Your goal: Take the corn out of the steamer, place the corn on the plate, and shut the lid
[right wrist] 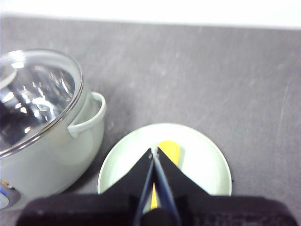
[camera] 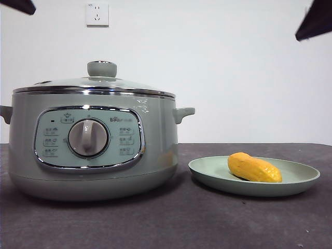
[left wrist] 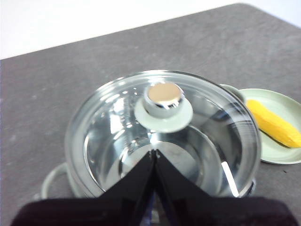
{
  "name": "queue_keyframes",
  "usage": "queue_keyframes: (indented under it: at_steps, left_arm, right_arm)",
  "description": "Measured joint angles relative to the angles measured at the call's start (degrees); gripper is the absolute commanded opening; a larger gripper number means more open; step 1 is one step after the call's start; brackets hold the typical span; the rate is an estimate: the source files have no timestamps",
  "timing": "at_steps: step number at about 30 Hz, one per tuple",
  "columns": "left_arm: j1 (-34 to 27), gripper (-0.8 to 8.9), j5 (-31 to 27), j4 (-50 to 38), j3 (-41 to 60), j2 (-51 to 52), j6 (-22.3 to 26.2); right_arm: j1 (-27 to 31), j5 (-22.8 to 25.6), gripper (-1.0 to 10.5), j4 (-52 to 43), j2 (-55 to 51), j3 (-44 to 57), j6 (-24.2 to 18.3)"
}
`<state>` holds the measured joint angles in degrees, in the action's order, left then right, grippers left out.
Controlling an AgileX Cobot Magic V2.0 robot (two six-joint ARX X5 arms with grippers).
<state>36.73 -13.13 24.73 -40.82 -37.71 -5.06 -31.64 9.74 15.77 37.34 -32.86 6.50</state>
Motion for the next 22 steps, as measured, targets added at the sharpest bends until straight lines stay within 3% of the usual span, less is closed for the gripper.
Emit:
queue_keyframes:
  at_steps: [5,12,22]
  left_arm:
    - [0.7,-0.03,0.0,-0.8,5.3,5.5,0.0]
    - [0.7,-0.03,0.0,5.2,5.2,4.7,0.0]
    - [0.7,-0.03,0.0,5.7,5.2,3.8,0.0]
  right_arm:
    - [-0.2,2.3,0.0,3.3,-2.1,3.5,1.9]
    - [-0.2,2.4,0.0,5.9,-2.0,3.5,3.6]
    - [-0.2,2.4,0.0,7.0,-2.0,3.5,3.7]
